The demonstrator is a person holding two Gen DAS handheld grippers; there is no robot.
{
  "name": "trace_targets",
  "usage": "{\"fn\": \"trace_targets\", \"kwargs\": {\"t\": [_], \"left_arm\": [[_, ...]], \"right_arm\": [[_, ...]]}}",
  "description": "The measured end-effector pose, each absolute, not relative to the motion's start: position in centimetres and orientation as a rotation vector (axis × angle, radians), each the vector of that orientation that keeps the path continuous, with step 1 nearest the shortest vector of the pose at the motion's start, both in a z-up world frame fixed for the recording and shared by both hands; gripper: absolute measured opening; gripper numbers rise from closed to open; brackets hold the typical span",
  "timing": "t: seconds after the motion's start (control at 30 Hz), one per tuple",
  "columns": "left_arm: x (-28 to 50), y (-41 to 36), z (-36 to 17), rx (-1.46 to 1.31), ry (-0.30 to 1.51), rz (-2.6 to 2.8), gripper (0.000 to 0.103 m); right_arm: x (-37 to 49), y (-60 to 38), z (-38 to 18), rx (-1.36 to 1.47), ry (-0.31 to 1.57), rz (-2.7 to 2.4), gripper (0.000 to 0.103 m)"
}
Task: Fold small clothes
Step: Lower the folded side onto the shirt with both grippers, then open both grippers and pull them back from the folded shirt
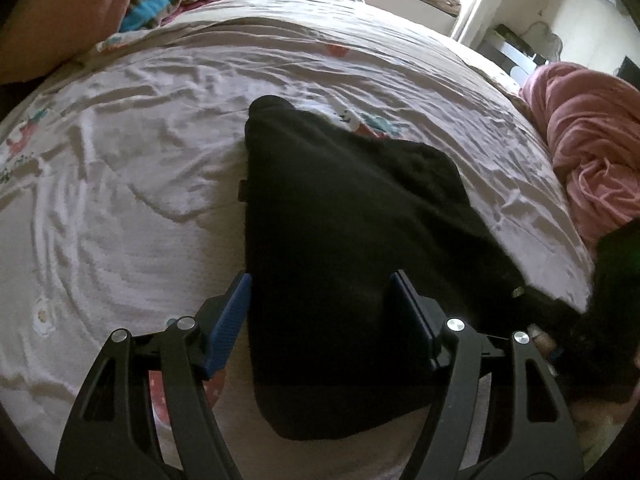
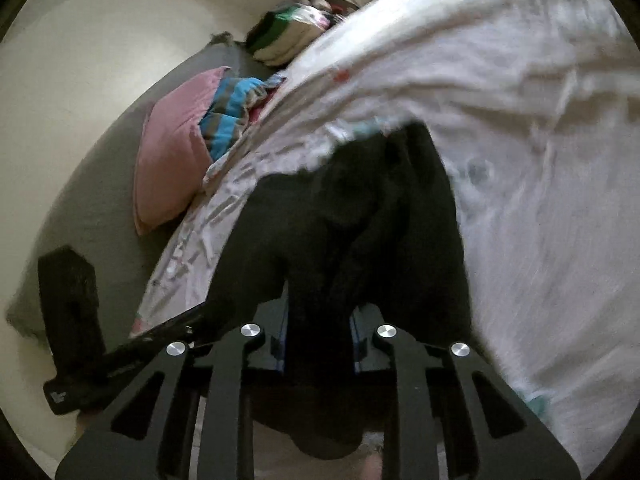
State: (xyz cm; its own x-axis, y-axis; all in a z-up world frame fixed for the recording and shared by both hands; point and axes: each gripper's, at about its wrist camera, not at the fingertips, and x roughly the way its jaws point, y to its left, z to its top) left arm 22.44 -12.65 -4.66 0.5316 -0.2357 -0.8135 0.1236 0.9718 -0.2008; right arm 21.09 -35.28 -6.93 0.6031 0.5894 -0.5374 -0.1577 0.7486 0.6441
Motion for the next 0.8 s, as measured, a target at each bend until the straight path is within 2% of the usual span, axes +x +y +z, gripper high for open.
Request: {"fn": "trace_targets", "kwargs": {"t": [0.07, 0.17, 0.4, 0.47, 0.57, 0.63, 0.73, 0.8], "left_arm": [[22.2, -13.3, -4.4, -0.111, 0.976, -0.230, 0.062], [21.9, -14.0, -4.5, -0.084, 0.979, -0.235, 0.062], [20.7, -14.2, -4.9, -0.032, 0.982, -0.255, 0.063], [20.3, -13.9, -4.7, -0.038, 0.978, -0.256, 0.063], [19.8, -13.7, -4.3, -0.030, 0.963, -0.256, 0.063], [19.2, -13.6, -3.8, -0.030, 0.947, -0.261, 0.063], [18.1, -13.4, -3.2, -0.023, 0.924, -0.269, 0.063], [17.5, -13.4, -2.8, -0.017, 0.910, -0.272, 0.063]], "right_arm": [[20.6, -35.3, -5.5, 0.491, 0.779, 0.442, 0.020], [20.6, -35.0, -6.2, 0.368, 0.805, 0.380, 0.020], [20.2, -34.5, -8.9, 0.346, 0.837, 0.308, 0.025], [20.1, -34.2, -8.6, 0.325, 0.834, 0.274, 0.033], [19.3, -33.9, -7.6, 0.285, 0.812, 0.222, 0.036], [18.1, -34.0, -6.7, 0.266, 0.781, 0.195, 0.042], [16.4, -34.1, -5.4, 0.231, 0.736, 0.173, 0.067], [14.8, -34.3, -4.4, 0.202, 0.699, 0.155, 0.068]]}}
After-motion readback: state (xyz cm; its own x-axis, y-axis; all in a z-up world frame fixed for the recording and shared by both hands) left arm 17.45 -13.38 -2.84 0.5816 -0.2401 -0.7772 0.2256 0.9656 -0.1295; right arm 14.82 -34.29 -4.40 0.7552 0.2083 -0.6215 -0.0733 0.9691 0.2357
